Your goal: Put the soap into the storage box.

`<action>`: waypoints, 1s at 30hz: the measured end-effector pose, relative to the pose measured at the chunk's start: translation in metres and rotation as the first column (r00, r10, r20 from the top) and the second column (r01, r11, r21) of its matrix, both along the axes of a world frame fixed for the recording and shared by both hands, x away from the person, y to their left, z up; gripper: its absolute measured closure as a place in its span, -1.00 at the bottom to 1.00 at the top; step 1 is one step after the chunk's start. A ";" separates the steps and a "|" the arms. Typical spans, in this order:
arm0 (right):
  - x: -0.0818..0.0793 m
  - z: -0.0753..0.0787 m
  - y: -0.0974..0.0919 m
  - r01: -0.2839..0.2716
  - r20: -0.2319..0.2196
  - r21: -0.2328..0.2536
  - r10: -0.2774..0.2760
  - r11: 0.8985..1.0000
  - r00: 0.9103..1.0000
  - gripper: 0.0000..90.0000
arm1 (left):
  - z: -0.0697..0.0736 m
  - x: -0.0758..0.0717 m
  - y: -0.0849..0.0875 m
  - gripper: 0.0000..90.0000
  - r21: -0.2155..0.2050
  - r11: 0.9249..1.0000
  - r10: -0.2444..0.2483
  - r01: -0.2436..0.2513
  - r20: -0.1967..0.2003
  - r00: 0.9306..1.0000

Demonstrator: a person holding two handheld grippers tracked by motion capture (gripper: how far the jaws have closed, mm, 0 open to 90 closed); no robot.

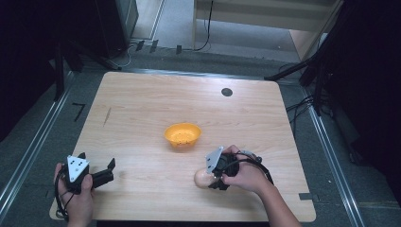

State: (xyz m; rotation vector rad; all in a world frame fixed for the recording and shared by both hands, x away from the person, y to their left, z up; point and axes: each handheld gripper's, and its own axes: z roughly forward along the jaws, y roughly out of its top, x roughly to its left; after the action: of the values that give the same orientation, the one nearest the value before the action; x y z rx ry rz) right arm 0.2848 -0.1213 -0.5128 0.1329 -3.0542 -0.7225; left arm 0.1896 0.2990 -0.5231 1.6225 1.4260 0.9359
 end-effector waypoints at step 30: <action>0.035 0.051 0.009 0.031 0.024 0.053 -0.032 0.998 0.999 -0.26 | 0.000 0.000 0.000 -1.00 0.001 1.000 -0.001 0.001 0.002 1.000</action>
State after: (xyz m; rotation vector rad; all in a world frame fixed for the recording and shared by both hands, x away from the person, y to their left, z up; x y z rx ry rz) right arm 0.3199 -0.1127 -0.4616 0.0950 -3.0683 -0.8093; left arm 0.1894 0.2991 -0.5231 1.6226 1.4232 0.9377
